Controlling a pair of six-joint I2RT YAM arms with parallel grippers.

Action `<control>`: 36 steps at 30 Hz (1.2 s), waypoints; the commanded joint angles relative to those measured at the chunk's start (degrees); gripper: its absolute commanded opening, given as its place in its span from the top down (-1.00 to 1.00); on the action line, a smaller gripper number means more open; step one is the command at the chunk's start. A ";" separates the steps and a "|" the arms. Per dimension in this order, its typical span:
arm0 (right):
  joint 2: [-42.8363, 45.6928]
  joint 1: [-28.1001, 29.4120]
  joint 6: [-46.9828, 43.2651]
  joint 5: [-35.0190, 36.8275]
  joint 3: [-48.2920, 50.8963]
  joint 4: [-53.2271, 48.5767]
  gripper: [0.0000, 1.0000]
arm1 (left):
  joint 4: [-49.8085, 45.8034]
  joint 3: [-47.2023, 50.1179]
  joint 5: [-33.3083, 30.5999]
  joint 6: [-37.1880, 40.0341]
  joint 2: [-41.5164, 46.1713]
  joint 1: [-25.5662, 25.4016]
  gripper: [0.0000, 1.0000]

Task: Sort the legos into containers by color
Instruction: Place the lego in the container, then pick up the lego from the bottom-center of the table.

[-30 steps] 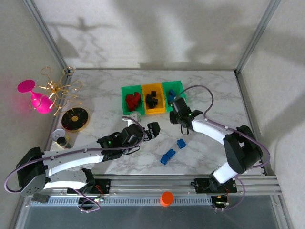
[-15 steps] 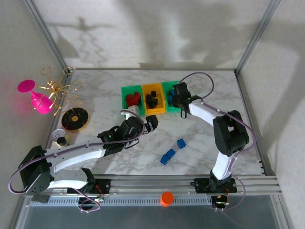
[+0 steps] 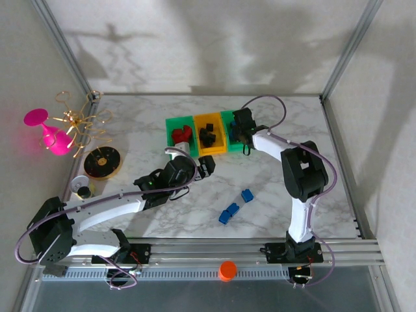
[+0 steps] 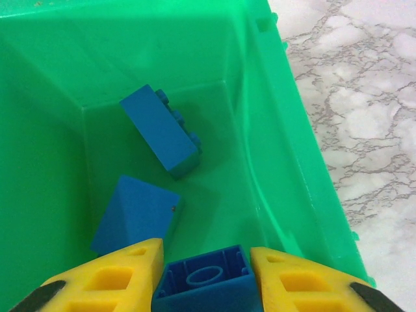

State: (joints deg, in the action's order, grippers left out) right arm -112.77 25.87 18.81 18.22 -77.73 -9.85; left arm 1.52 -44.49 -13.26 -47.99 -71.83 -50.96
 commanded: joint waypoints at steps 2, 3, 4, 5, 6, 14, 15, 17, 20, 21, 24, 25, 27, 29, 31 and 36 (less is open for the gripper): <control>-1.10 -0.41 -0.18 1.04 -1.66 -0.17 0.21 | 0.55 -1.74 0.85 0.88 -0.33 0.68 -0.99; -0.71 -0.41 -0.11 1.03 -1.46 -0.03 0.15 | 0.52 -1.75 0.93 0.81 -0.25 0.69 -0.99; -0.28 -0.46 -0.13 1.03 -1.18 0.07 0.11 | 0.59 -1.74 0.95 0.88 -0.27 0.69 -0.99; 0.19 -0.47 -0.05 0.97 -1.06 0.21 0.09 | 0.58 -1.79 1.02 0.88 -0.25 0.69 -0.99; 0.63 -0.41 0.00 0.85 -0.89 0.27 0.06 | 0.63 -1.87 1.11 0.88 -0.32 0.69 -0.99; 5.07 -0.32 0.81 -3.05 0.25 0.52 -0.05 | 0.66 -2.00 1.96 0.88 0.18 0.75 -0.99; 6.10 -0.30 1.13 -4.27 0.81 0.78 -0.07 | 0.54 -1.96 2.01 0.80 0.35 0.75 -0.99; 7.43 -0.36 1.89 -5.96 1.33 0.63 -0.08 | 0.37 -1.87 2.12 0.62 0.74 0.71 -0.99; 10.38 -0.37 2.86 -8.86 3.17 1.19 -0.10 | 0.31 -1.50 2.66 0.59 1.73 0.60 -0.99; 11.44 -0.30 3.09 -9.94 3.92 1.40 -0.10 | 0.17 -1.40 2.79 0.70 2.15 0.47 -0.99; 14.69 -0.12 3.92 -11.36 6.44 1.32 -0.12 | -0.38 -0.67 2.71 0.69 3.62 0.06 -0.99; 15.83 -0.07 4.13 -11.78 7.41 1.24 -0.13 | -0.73 -0.40 2.58 0.62 4.11 -0.08 -0.99; 18.60 0.15 4.71 -12.39 10.26 0.74 -0.16 | -0.90 0.52 2.51 0.15 5.30 -0.64 -0.99; 21.31 0.53 5.00 -12.92 13.53 0.35 -0.18 | -0.60 1.72 2.36 -0.65 6.26 -1.30 -0.99; 23.88 1.00 5.37 -13.00 16.78 -0.30 -0.21 | -0.24 2.87 2.38 -1.51 6.74 -2.13 -0.99; 30.90 2.46 7.03 -12.86 25.28 -2.52 -0.28 | 0.81 5.05 1.40 -3.65 7.15 -4.90 -0.99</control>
State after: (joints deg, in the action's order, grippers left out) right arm -85.45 27.29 23.88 5.89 -56.03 -10.17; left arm 1.48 -40.84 -11.16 -49.78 -65.32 -54.39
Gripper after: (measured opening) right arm 0.635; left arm 0.996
